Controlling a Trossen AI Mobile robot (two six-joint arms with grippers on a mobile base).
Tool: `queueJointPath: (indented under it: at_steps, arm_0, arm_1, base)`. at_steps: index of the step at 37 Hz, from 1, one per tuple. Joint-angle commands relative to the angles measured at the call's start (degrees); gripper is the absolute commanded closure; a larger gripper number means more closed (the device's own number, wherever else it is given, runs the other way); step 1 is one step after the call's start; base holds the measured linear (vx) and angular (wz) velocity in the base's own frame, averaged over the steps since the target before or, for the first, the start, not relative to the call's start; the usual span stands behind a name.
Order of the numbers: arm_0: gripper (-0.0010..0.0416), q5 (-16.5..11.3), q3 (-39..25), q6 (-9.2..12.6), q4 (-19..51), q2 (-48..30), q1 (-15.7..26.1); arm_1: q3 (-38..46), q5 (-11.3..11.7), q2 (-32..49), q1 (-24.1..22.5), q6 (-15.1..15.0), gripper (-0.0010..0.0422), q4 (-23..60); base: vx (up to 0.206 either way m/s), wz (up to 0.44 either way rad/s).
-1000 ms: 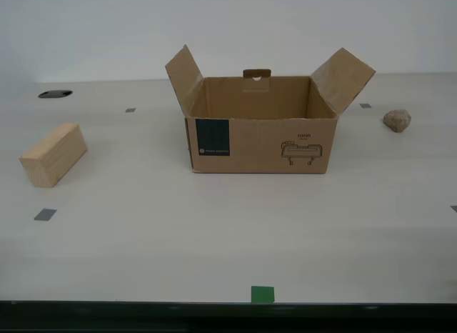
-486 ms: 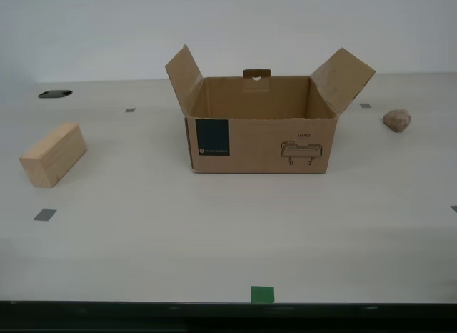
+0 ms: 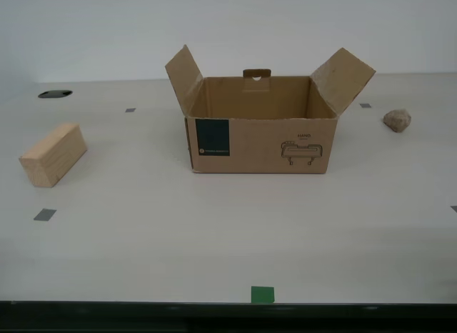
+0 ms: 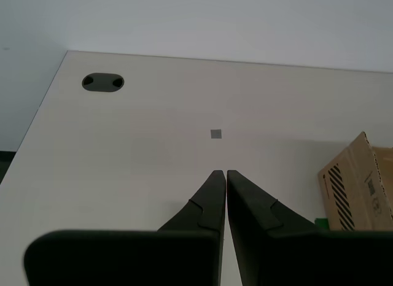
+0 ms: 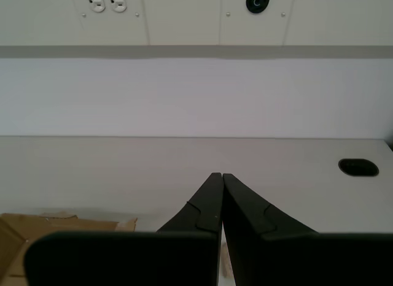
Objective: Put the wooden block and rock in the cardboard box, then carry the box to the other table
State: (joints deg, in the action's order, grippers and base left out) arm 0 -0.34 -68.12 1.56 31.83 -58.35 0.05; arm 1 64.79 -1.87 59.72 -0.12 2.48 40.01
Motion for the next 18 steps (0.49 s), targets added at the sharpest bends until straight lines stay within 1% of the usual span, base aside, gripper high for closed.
queueJointPath:
  at_steps: [1,7,13,18]
  arm_0:
    - [0.0406,0.00,-1.66,0.17,3.26,0.02,0.04]
    - [0.0406,0.00,-4.20,1.03,8.33,0.02,0.04]
    - [0.0406,0.00,-6.75,1.05,13.29,-0.72,0.04]
    - [0.0406,0.00,-10.03,1.40,19.37,-2.73,0.04]
  arm_1:
    - [1.90,-0.26,0.00,-0.02,-0.04,0.0412,2.69]
    - [4.90,-0.26,0.02,-0.02,-0.61,0.0412,6.40]
    - [7.17,-0.26,0.04,-0.02,-0.63,0.0412,9.62]
    - [9.22,-0.26,1.11,-0.02,-0.63,0.0412,13.68]
  base:
    - [0.000,0.000]
    - [0.000,0.000]
    - [0.000,0.000]
    - [0.000,0.000]
